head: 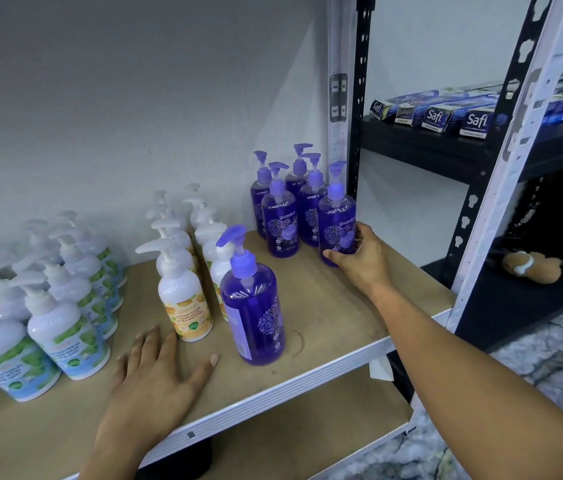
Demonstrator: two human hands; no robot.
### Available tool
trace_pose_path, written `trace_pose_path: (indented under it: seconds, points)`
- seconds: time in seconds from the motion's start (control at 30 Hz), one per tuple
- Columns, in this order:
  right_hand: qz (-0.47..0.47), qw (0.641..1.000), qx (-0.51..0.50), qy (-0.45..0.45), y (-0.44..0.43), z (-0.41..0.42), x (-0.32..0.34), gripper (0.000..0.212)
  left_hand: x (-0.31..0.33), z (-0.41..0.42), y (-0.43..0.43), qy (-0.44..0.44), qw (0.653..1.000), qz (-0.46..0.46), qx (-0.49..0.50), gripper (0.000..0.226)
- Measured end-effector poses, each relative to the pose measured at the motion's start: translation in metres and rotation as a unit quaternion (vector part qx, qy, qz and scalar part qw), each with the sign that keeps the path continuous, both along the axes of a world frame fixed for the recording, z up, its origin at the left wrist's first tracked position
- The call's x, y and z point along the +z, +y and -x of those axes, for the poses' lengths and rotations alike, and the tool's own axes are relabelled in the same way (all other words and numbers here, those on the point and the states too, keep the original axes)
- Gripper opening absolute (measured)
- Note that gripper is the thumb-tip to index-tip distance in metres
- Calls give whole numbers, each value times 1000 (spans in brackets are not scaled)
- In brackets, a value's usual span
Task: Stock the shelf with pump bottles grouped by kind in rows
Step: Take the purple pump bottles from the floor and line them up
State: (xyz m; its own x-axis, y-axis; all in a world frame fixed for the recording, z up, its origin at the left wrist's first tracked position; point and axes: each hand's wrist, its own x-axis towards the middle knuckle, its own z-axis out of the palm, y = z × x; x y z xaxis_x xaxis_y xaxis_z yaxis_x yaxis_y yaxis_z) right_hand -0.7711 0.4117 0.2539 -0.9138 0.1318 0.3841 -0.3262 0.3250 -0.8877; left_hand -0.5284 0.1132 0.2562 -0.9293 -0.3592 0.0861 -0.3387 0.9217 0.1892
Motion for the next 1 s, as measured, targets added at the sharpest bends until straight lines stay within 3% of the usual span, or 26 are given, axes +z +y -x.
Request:
trace_pose_path:
  seconds: [1.0]
  points:
    - [-12,1000,6,1,1,-8,4,73,-3,1,-3,-4,1000,0,1,102]
